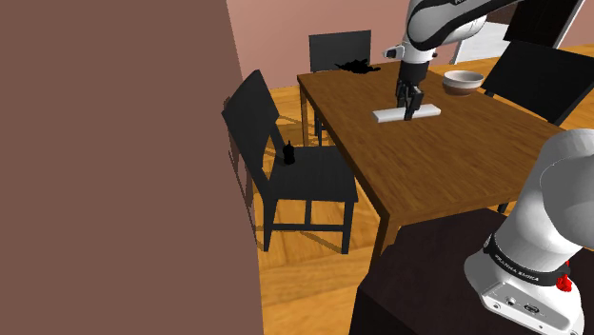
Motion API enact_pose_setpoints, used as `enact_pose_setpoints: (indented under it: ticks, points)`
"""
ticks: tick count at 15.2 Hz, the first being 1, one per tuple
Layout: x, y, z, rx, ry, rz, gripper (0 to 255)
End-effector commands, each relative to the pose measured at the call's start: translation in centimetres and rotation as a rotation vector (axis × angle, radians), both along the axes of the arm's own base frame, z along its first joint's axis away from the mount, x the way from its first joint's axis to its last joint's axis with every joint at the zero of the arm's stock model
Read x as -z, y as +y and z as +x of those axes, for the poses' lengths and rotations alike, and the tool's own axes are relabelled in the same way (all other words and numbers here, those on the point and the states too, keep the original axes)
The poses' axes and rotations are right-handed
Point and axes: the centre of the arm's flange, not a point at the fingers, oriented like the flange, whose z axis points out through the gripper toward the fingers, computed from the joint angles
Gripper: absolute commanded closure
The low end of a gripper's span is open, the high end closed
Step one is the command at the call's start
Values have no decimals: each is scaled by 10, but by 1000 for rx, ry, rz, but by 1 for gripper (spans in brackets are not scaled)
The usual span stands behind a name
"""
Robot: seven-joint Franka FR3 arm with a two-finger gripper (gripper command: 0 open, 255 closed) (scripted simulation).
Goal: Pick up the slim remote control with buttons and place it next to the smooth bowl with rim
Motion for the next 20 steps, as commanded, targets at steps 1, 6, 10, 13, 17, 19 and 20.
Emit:
enact_pose_setpoints:
  ticks: [1,6,10,13,17,19,20]
  points:
    - [-11,-1,0,0,0,0,255]
    - [-37,-1,0,0,0,0,255]
    - [-50,-12,-6,0,0,0,255]
    - [-50,-47,-25,0,0,0,255]
    - [-50,-94,-49,0,0,0,255]
    - [-50,-117,-62,0,0,0,255]
    - [-50,-129,-68,0,0,0,255]
